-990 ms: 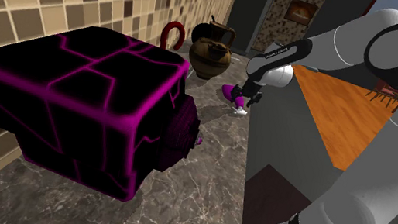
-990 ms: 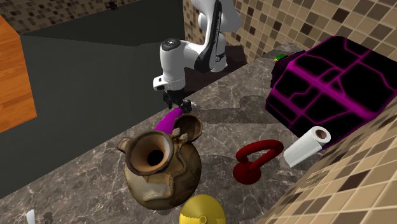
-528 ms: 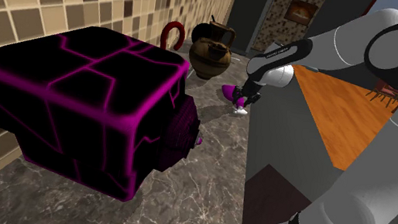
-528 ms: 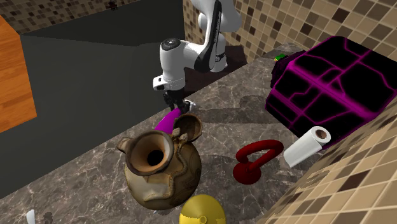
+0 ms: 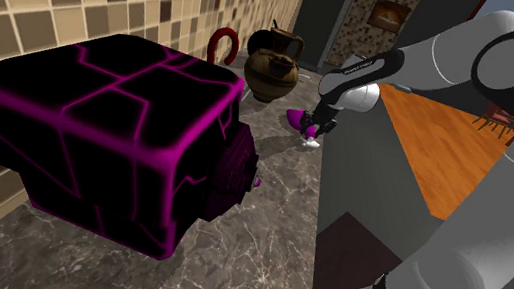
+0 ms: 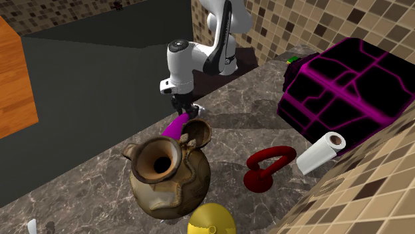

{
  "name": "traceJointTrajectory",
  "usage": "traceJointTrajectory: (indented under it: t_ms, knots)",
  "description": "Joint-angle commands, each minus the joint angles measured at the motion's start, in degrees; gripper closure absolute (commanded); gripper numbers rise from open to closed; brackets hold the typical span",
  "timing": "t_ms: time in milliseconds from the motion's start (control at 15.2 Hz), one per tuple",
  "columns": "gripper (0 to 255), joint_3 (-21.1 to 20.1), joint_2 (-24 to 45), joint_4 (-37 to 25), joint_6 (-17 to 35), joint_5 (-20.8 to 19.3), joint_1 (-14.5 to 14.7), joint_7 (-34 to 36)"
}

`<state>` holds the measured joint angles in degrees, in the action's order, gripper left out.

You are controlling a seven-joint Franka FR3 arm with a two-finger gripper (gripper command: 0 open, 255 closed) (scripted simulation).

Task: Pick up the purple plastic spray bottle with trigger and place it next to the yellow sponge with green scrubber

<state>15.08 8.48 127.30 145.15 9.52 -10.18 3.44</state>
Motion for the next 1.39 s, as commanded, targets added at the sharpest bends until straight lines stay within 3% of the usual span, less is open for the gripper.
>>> traceJointTrajectory:
  t_ms: [0,1122,1320]
  knots:
    - [255,0.12,-0.78,-0.27,-1.09,-0.54,0.09,0.41]
    - [255,0.67,-8.03,-5.67,-13.30,-4.89,0.45,3.96]
    - [255,-0.84,-13.38,0.54,-12.05,-7.28,1.81,8.18]
